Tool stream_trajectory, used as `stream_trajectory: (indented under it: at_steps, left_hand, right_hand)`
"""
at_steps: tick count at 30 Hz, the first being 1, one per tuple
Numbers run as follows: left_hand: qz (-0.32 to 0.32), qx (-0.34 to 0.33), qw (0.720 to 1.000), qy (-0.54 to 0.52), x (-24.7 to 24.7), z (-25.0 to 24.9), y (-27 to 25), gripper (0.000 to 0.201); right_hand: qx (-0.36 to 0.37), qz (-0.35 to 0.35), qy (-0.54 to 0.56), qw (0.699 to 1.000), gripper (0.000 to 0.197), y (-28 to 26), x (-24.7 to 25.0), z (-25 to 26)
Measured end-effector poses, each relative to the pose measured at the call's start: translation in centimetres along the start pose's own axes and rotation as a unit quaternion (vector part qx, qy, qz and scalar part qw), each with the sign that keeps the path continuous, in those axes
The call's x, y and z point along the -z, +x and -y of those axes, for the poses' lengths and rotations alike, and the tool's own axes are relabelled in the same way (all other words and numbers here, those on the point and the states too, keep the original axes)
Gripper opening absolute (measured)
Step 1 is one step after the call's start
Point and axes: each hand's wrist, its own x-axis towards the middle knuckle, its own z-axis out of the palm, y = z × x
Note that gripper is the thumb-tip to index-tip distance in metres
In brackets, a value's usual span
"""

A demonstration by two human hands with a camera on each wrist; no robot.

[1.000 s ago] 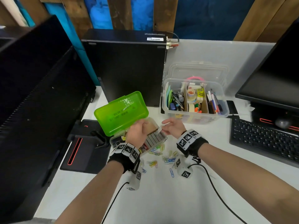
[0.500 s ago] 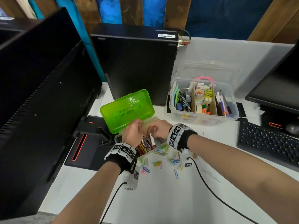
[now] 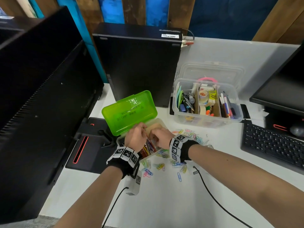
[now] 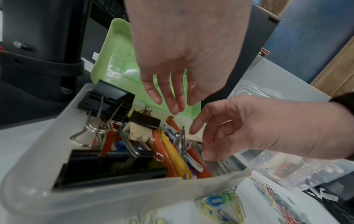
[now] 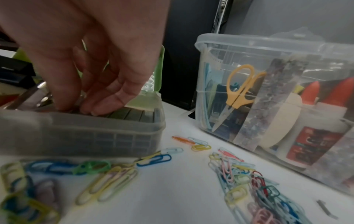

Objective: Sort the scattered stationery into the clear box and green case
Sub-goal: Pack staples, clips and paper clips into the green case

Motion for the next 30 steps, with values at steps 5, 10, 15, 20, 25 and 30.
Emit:
stream_trajectory:
  at_steps: [5, 10, 15, 20, 25, 30]
  left_hand:
    - [0.018, -0.029, 0.999, 0.029, -0.4, 0.0, -0.1, 0.023]
    - [0.113, -0.107, 0.965, 0.213, -1.1, -0.8, -0.8, 0.026]
    - [0.122, -0.139, 0.927, 0.328, -1.6, -1.4, -1.0, 0.033]
    - [0.101, -0.108, 0.943, 0.298, -2.2, -0.9, -1.4, 0.032]
    - [0.103, -0.06, 0.963, 0.242, -2.1, -1.0, -1.5, 0.03]
    - [0.087, -0.055, 0.971, 0.215, -2.1, -1.2, -1.8, 0.036]
  right_hand:
    - [0.016, 0.012, -0.027, 0.999, 0.021, -0.3, 0.3, -0.3]
    - [-0.031, -0.054, -0.044, 0.997, 0.028, -0.8, 2.9, -2.5]
    - [-0.044, -0.031, -0.091, 0.994, 0.022, -2.1, 3.1, -4.4]
    - [-0.023, -0.038, -0.072, 0.996, 0.031, -2.1, 2.1, -4.3]
    - [-0.002, -0.052, -0.118, 0.992, 0.029, -1.6, 1.5, -3.5]
    - [-0.002, -0.028, -0.133, 0.991, 0.034, -1.2, 1.6, -3.2]
